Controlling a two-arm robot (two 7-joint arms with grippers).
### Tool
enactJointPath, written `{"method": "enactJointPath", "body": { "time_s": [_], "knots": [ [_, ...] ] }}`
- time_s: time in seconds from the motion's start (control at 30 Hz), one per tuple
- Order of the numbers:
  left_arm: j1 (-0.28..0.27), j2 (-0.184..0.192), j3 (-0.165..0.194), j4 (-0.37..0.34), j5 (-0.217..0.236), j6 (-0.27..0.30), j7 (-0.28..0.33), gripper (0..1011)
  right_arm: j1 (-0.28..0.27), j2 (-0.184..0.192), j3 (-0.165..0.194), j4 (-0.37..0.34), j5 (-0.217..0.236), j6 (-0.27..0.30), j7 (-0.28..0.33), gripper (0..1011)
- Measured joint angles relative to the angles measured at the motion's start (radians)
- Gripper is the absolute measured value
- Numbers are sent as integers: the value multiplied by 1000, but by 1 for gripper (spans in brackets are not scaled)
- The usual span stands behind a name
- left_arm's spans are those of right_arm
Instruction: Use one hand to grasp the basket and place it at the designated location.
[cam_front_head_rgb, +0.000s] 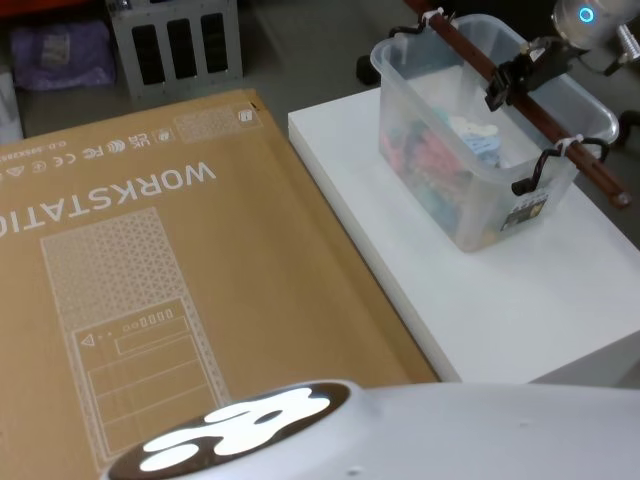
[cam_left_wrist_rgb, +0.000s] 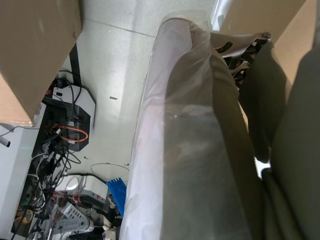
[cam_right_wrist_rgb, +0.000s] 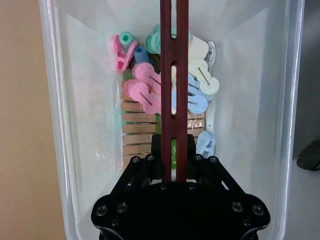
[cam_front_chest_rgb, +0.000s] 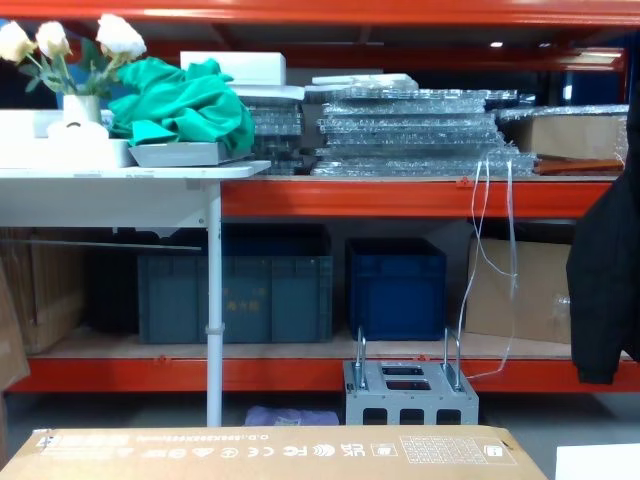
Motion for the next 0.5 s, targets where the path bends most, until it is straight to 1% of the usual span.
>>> {"method": "enactJointPath", "body": {
  "time_s": [0.03,0.1,0.17,0.2,0.3,0.33,0.4,0.43,0.5],
  "knots": [
    [0,0,0,0,0,0,0,0,0,-1,2,1,-1,0,2,239],
    [0,0,0,0,0,0,0,0,-3,-2,5,2,-2,0,5,302],
    [0,0,0,0,0,0,0,0,-6,-2,10,2,-2,-2,5,337],
    [0,0,0,0,0,0,0,0,-10,-1,14,1,-2,-3,5,394],
    [0,0,0,0,0,0,0,0,-16,1,21,-2,-2,-3,3,466],
    [0,0,0,0,0,0,0,0,-18,2,25,-3,-2,-3,3,527],
    [0,0,0,0,0,0,0,0,-20,2,29,-4,-2,-4,3,567],
    [0,0,0,0,0,0,0,0,-23,3,33,-4,-2,-5,3,627],
    [0,0,0,0,0,0,0,0,-25,3,37,-5,-2,-5,3,669]
  ]
}}
